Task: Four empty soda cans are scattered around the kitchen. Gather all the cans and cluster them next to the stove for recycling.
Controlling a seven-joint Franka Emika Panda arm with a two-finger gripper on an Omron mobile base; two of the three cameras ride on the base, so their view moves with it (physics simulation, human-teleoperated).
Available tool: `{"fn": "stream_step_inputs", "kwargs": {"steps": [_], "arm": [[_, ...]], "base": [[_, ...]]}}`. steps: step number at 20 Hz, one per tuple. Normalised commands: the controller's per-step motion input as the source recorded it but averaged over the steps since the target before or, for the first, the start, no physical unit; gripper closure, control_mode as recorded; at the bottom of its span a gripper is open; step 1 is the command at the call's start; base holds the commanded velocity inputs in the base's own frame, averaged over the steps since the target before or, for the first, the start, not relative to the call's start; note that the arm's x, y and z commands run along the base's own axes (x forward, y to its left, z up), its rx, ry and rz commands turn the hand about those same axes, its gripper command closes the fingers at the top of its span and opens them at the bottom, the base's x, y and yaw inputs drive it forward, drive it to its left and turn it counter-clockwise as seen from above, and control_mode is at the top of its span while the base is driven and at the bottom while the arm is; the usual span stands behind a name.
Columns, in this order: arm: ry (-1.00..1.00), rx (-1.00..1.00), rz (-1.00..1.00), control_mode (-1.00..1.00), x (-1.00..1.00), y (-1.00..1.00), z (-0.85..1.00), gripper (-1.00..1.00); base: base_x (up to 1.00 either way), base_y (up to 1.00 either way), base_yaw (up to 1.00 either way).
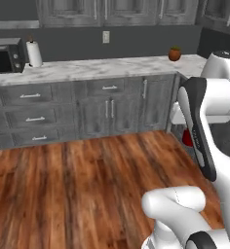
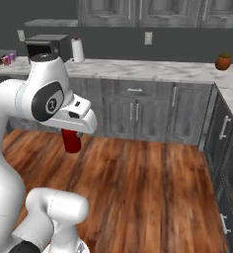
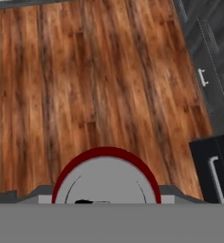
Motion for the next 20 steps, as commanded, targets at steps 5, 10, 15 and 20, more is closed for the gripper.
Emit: {"fn": "stream_step_inputs", "kwargs": {"steps": [5,10,15,20], "arm": [[0.00,0.00,0.00,1.00,0.00,0.00,0.00,1.00],[0.00,0.00,0.00,1.00,0.00,0.00,0.00,1.00],[0.00,0.00,0.00,1.00,0.00,0.00,0.00,1.00],[0.00,0.00,0.00,1.00,0.00,0.00,0.00,1.00]], "base": [[1.00,0.03,0.00],[1.00,0.14,0.00],[1.00,0.32,0.00],[0.97,0.53,0.00]]}}
